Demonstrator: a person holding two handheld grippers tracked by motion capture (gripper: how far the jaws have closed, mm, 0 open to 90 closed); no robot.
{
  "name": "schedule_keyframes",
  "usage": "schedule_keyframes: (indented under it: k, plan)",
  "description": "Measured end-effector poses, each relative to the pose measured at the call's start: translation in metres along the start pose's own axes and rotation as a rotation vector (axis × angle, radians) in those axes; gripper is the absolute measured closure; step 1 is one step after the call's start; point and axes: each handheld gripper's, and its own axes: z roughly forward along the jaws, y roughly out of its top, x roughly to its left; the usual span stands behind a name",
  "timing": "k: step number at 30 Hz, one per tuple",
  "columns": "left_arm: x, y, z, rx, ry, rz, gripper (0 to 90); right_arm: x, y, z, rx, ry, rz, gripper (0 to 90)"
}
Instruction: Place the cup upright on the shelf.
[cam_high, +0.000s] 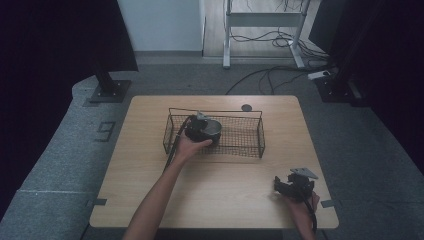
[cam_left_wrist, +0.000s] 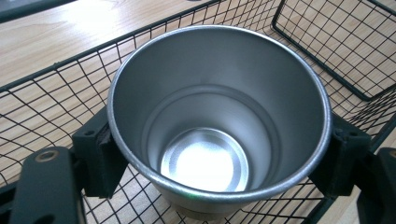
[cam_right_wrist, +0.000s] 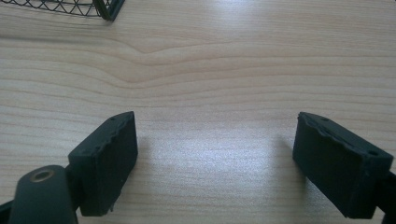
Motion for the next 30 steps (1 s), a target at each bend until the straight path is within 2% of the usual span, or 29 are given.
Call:
schedule_keyframes:
  k: [12,22,25,27,30]
  plan:
    - [0.001,-0.002,0.006,0.038,0.007,-0.007,19.0,0.0,0.0,0.0,0.0,0.0,0.0,13.8]
    - [0.002,-0.004,0.011,0.074,0.016,0.008,18.9,0.0,0.0,0.0,0.0,0.0,0.0,13.8]
    - [0.002,-0.004,0.011,0.078,0.024,0.009,18.8,0.0,0.0,0.0,0.0,0.0,0.0,13.8]
    - [0.002,-0.004,0.011,0.084,0.043,0.007,18.5,0.0,0.0,0.0,0.0,0.001,0.0,13.8]
    - [0.001,-0.005,0.012,0.088,0.043,0.01,18.0,0.0,0.0,0.0,0.0,0.001,0.0,13.8]
